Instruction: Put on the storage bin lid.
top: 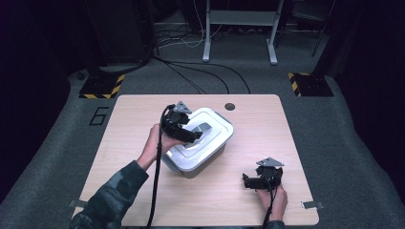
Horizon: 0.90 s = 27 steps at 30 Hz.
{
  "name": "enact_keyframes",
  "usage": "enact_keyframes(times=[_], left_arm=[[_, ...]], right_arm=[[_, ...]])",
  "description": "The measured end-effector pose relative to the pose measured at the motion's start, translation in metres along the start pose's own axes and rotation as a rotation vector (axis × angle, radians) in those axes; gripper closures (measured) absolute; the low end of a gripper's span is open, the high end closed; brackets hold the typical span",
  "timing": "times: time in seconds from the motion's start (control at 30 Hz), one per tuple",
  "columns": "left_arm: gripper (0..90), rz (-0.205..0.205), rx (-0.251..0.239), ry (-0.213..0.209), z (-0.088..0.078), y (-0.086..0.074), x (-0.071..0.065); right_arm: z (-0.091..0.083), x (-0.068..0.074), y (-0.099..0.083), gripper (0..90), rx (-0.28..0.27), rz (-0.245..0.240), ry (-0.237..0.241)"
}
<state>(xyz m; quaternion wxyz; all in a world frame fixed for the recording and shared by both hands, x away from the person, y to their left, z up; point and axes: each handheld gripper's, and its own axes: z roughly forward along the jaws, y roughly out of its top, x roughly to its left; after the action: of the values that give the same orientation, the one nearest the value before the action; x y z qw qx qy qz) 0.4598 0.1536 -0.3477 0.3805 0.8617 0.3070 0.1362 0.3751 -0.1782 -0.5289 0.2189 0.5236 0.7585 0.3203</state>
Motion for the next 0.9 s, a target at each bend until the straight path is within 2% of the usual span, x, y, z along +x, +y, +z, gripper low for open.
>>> enact_keyframes(times=[0.33, 0.5, 0.9], left_arm=[[6.0, -0.028, -0.034, 0.043, -0.029, -0.003, 0.017], [4.8, -0.059, -0.038, 0.054, -0.039, -0.011, 0.028], [2.1, -0.101, -0.018, 0.095, -0.058, -0.033, 0.057]], right_arm=[[0.000, 0.000, 0.000, 0.5, 0.000, -0.002, 0.000], [0.000, 0.000, 0.000, 0.5, -0.001, 0.001, 0.000], [0.000, 0.000, 0.000, 0.6, -0.001, 0.003, -0.001]])
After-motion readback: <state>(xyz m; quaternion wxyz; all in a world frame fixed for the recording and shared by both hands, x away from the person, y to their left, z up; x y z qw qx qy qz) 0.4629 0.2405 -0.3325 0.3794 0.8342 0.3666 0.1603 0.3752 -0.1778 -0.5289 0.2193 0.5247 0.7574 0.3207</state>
